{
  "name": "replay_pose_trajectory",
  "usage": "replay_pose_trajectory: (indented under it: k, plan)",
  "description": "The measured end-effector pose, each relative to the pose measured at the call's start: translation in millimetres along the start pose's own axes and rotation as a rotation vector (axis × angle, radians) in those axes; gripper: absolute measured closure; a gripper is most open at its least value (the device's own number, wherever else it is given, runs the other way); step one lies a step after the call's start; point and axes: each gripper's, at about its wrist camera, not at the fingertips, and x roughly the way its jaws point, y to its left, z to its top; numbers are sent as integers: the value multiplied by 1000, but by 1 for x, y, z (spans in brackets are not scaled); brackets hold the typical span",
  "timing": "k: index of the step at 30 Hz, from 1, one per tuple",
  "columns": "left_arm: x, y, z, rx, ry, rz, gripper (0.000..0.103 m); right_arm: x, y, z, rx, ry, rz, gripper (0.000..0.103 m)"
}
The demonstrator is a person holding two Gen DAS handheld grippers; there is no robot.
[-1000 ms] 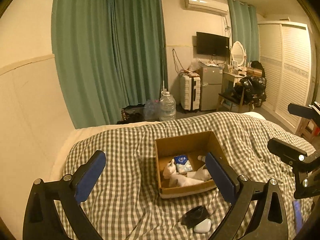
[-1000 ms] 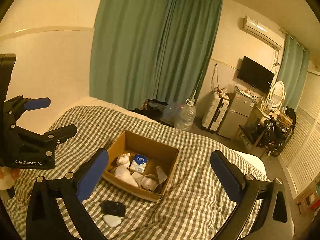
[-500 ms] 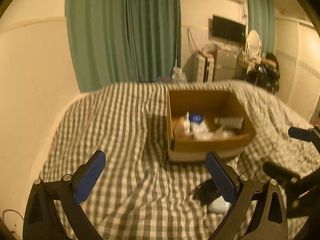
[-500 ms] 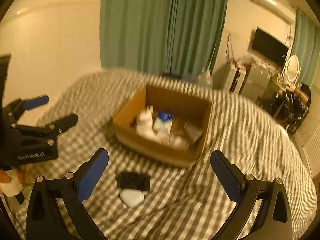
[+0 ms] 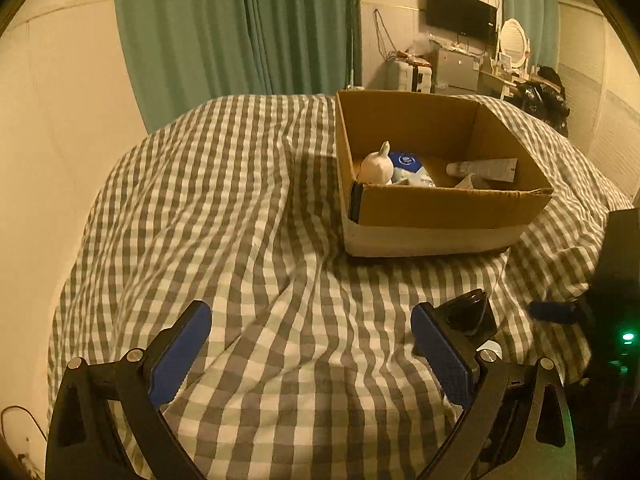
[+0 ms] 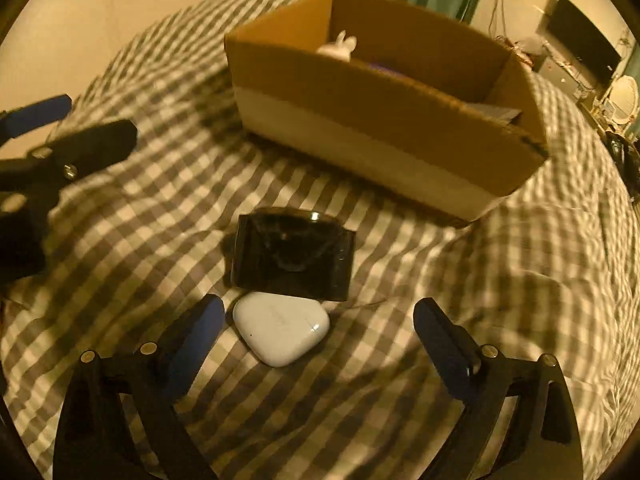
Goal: Organize objects
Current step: 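Lift both tools away from the box toward the remaining items, then grasp the white earbud case with the right tool while the left grasps the black case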
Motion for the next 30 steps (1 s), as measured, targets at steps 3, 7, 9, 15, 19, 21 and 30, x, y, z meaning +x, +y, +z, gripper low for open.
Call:
replay_pose_trajectory:
  k: [3, 7, 9, 15, 19, 21, 30]
  plan:
    - [6, 1, -2, -5, 21, -5, 0, 18, 2, 0, -7, 55, 33, 17]
    - [11, 5, -4, -26, 50, -18, 0, 31, 1, -2, -1, 98, 71, 27]
    - [13, 6, -5, -32, 62, -16, 0, 30, 1, -4, -4, 102, 84, 39]
    - [13, 6, -8, -35, 68, -5, 0, 17, 1, -15, -11, 83, 68, 45]
    - [10, 3, -8, -28, 67, 4, 0, -10, -4, -25, -2, 21, 56, 45]
    - [9, -2, -9, -20, 72, 7, 0, -27, -9, -30, 11, -25, 43, 45]
    - [13, -35, -7, 3, 105, -17, 0, -62, -39, -21, 86, -144, 14, 46]
